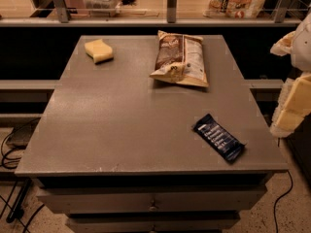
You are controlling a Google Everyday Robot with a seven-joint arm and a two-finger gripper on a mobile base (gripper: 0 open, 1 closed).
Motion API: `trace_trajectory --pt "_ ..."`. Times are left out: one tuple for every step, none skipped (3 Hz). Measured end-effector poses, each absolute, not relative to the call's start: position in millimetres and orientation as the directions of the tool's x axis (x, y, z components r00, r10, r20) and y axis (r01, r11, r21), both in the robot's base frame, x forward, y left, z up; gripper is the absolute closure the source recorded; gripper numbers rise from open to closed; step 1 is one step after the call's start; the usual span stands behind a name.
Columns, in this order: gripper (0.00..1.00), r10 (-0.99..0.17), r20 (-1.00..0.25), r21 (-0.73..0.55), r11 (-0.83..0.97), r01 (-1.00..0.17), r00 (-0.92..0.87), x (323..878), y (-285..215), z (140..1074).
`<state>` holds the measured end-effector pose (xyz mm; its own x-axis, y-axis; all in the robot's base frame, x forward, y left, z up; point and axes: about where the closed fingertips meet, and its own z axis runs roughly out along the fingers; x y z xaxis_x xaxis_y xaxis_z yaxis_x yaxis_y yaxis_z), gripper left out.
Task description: Move rxbar blueberry near sponge
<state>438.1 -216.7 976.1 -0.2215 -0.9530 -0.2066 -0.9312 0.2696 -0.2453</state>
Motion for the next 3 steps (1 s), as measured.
trace_trajectory --pt "0.0 -0.953 -0.207 -0.245 0.27 -0.931 -0.221 438.2 -216.6 976.1" --pt "0.0 -0.931 -0.293 -0.24 0.291 -0.926 -0.217 444.8 -209.4 960.9" --pt "0.0 -0.899 -0.388 -0.25 0.316 -0.915 -0.204 454.7 -190.4 938.3"
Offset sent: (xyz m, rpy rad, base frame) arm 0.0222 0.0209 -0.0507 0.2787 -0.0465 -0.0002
